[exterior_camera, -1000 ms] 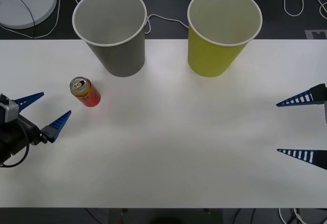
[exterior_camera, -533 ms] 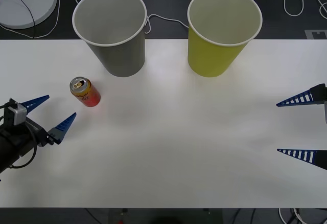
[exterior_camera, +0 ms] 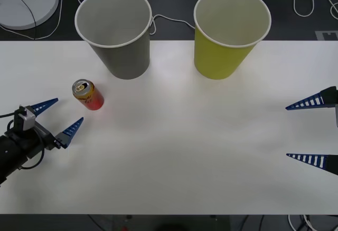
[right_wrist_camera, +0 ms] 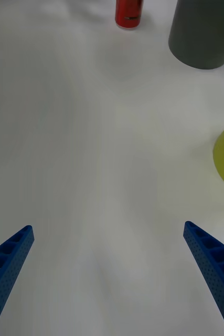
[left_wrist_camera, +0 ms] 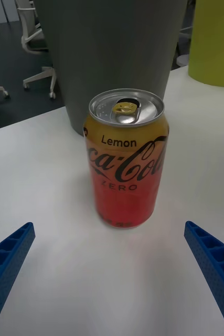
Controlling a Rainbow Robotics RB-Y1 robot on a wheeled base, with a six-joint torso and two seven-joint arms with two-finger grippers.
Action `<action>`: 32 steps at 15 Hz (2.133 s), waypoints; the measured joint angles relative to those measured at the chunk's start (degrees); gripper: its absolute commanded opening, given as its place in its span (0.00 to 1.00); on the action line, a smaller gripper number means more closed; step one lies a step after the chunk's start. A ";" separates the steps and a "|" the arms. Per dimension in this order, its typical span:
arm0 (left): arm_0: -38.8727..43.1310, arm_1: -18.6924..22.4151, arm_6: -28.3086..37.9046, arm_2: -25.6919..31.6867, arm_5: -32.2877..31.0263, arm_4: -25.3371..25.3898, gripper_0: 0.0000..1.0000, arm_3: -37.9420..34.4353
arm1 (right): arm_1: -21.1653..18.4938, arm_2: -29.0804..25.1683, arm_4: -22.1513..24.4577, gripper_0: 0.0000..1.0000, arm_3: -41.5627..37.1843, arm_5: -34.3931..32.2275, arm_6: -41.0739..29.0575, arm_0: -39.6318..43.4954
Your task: Put the can into the green bin and the plastic bottle into the gray bin
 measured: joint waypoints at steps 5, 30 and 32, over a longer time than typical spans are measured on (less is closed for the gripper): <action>-5.99 0.00 -3.39 -0.02 -2.50 0.90 1.00 8.55 | 0.00 0.00 0.00 1.00 0.00 0.00 0.00 0.00; -12.71 -3.45 -2.19 -3.64 1.38 -3.74 1.00 9.25 | 0.00 0.00 0.00 1.00 0.00 0.00 0.00 0.00; -12.97 -3.68 -2.13 -3.70 1.87 -4.25 0.70 9.25 | 0.00 0.00 0.00 1.00 0.00 0.00 0.00 0.00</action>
